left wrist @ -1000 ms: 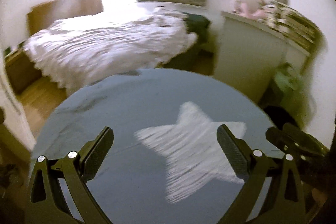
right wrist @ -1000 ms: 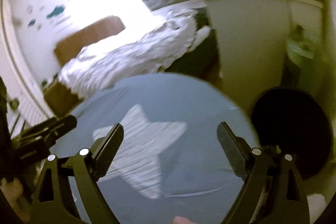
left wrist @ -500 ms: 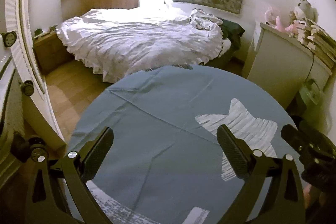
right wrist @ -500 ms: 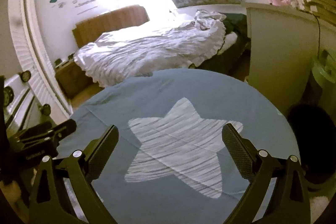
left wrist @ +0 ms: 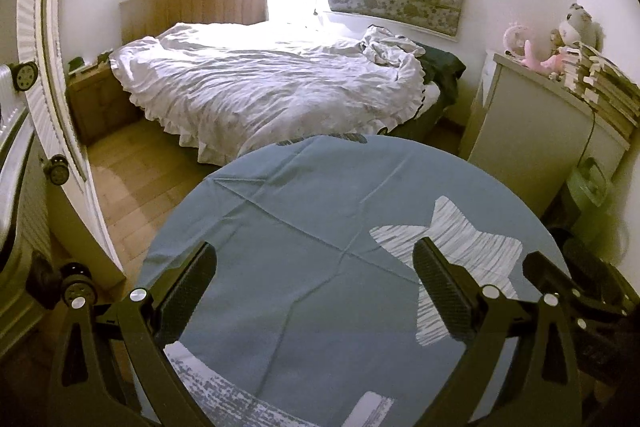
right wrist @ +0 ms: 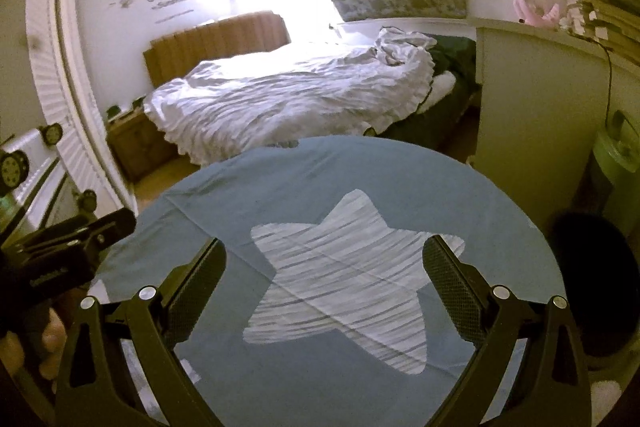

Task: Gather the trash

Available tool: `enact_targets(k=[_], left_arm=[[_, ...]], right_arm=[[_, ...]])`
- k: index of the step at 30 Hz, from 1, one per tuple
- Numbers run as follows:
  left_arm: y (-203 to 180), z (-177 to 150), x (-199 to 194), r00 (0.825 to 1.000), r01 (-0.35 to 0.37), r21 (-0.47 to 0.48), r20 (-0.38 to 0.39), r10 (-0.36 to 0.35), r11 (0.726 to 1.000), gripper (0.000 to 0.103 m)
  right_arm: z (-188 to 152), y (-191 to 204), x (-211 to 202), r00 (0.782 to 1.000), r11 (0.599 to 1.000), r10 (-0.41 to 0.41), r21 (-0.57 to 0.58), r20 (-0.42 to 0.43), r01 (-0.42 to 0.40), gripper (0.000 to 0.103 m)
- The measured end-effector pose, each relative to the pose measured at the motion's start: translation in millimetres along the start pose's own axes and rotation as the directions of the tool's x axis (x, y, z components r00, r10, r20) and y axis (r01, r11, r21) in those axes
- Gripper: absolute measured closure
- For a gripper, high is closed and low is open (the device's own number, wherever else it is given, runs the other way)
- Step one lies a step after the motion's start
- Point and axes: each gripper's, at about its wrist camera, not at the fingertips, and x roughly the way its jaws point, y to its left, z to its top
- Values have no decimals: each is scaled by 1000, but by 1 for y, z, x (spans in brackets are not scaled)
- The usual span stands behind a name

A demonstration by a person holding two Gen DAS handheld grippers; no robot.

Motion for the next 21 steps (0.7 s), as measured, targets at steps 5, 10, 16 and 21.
enact_targets(k=[5, 10, 16, 21], left_arm=[[1, 0, 0, 1000, -2, -1, -2, 2, 1000, 5], [1, -1, 0, 1000, -5, -4, -2, 5, 1000, 5], [2, -1, 1, 1000, -5, -4, -3, 5, 1000, 5], [2, -1, 1, 1000, -2, -5, -4, 2, 1000, 5]], right_arm=[[-3, -5, -1, 1000, 1000, -2, 5, -2, 2, 6], [-5, -6, -1, 1000, 1000, -5, 6, -5, 5, 6], [-6, -7, -1, 1000, 1000, -8, 9, -8, 8, 6], [-6, -7, -1, 1000, 1000, -8, 9, -8, 8, 6]])
